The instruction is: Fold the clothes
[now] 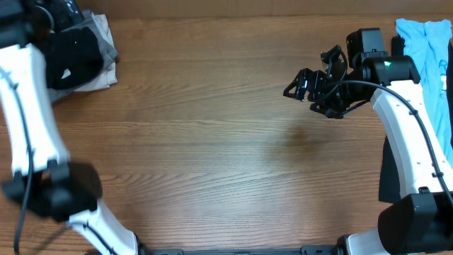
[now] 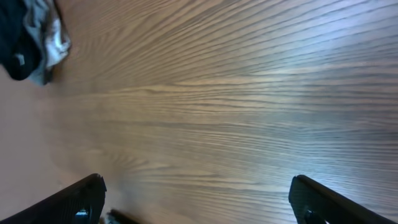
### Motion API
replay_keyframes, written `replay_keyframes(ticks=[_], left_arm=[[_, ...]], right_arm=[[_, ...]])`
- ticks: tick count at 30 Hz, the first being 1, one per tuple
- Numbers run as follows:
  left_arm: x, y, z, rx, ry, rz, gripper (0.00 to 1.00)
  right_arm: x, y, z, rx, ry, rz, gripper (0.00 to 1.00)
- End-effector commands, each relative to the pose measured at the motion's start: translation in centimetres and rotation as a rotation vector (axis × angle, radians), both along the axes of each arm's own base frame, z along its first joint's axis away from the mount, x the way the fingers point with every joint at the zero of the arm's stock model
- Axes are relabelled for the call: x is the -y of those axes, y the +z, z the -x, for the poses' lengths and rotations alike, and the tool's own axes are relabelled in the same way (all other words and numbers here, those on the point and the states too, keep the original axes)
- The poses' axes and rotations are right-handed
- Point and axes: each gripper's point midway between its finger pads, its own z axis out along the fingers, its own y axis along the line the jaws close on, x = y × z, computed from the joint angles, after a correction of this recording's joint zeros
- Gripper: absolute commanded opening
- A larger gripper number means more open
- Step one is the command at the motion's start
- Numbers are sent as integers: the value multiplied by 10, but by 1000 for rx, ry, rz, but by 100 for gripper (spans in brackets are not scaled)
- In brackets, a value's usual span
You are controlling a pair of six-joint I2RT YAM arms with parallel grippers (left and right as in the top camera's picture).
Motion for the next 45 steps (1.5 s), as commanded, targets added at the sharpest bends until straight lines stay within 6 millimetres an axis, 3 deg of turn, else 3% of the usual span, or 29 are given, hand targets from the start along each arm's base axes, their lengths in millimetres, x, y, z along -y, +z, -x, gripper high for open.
replay_keyframes(ticks=[1,6,11,15,20,24,27,31,35,36,45], left_arm=[[48,73,51,109,-133,117,100],[92,122,118,156,-238,177,100],[126,148,190,156,-274,188,100],[161,151,257,122,-333,193,100],[195,154,315,163,-430,180,100],[204,135,364,202,-443,163,100],[208,114,389,240,-447,153,100],[214,75,417,310,-459,127,100],[215,38,436,406,-441,112,100],[213,32,438,429,-429,108,100],[189,0,432,475,-301,30,100]], right_arm=[[1,20,-4,60,0,9,90],[15,61,9,166,-32,84,91],[40,104,48,294,-95,201,94],[48,137,99,380,-119,220,95],[51,162,146,485,-132,208,95],[53,174,178,575,-147,194,95],[54,173,194,599,-176,179,93],[64,154,200,605,-251,197,88],[86,129,189,640,-400,248,90],[88,125,185,650,-424,248,100],[87,102,137,683,-481,207,100]])
